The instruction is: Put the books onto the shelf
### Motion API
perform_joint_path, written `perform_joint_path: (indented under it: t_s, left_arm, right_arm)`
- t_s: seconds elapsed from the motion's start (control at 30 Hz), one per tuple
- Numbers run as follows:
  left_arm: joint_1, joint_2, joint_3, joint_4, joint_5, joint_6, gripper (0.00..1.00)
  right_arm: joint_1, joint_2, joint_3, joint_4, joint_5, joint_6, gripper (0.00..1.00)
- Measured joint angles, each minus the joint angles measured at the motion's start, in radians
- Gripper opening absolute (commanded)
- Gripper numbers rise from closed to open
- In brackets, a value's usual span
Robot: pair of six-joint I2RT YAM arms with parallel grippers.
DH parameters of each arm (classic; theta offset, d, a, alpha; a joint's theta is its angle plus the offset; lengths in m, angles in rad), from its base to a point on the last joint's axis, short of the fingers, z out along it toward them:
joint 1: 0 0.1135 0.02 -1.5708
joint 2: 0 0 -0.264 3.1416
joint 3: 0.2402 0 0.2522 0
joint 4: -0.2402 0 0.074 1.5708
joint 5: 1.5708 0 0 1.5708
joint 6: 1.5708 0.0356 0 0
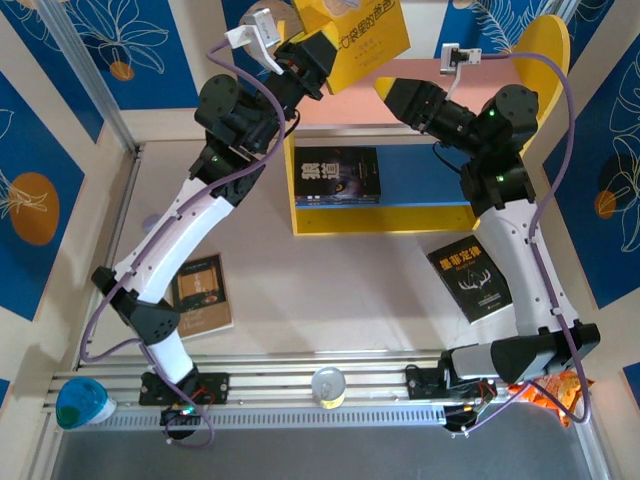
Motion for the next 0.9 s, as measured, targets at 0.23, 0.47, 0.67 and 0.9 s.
perform_joint_path:
  t_s: [0.23,0.47,0.67,0.9]
  left_arm:
    - [0.0,0.023,0.0,0.031,0.011,-0.046,0.0]
    - [0.0,0.038,-0.005,0.047,0.015,-0.078,0.0]
    - [0.0,0.038,-0.008,0.077,0.016,-0.098,0.0]
    - [0.0,0.039,-0.009,0.095,0.02,-0.113,0.0]
  right_arm:
    - [0.025,0.026,0.0,0.079,0.011,0.025,0.89]
    - [0.03,0.052,0.0,0.18,0.032,0.073,0.8]
    - [0.031,0.069,0.0,0.261,0.04,0.121,0.66]
    - [0.035,0.098,0.0,0.327,0.04,0.163,0.47]
